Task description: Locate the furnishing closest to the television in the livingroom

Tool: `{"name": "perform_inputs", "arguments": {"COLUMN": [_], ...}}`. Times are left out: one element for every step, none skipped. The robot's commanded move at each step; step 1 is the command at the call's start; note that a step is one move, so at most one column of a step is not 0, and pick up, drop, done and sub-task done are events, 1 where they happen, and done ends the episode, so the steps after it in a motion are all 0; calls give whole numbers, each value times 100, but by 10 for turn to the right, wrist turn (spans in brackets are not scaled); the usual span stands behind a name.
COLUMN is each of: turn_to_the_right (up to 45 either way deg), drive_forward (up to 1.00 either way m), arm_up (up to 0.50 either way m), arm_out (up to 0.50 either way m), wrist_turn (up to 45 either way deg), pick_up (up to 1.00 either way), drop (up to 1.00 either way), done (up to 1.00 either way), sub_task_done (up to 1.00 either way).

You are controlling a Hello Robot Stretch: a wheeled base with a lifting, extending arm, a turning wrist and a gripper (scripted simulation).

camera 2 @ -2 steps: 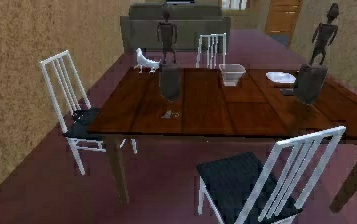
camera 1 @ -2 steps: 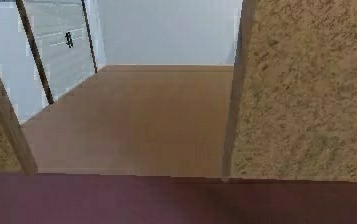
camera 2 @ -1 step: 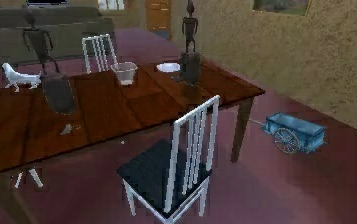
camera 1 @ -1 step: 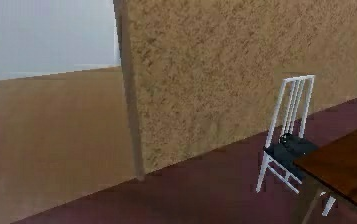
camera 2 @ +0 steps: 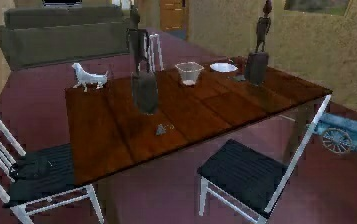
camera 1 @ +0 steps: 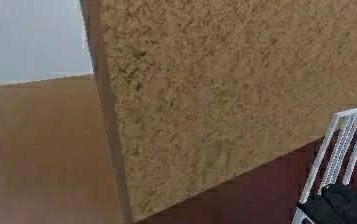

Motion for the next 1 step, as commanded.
{"name": "perform_inputs", "arguments": {"turn_to_the_right": [450], "drive_forward": [0], "arm_up": [0], "arm_out": [0], "wrist_turn": [0], "pick_up": [0], "drop": [0], "done": [0], "sub_task_done": [0]}}
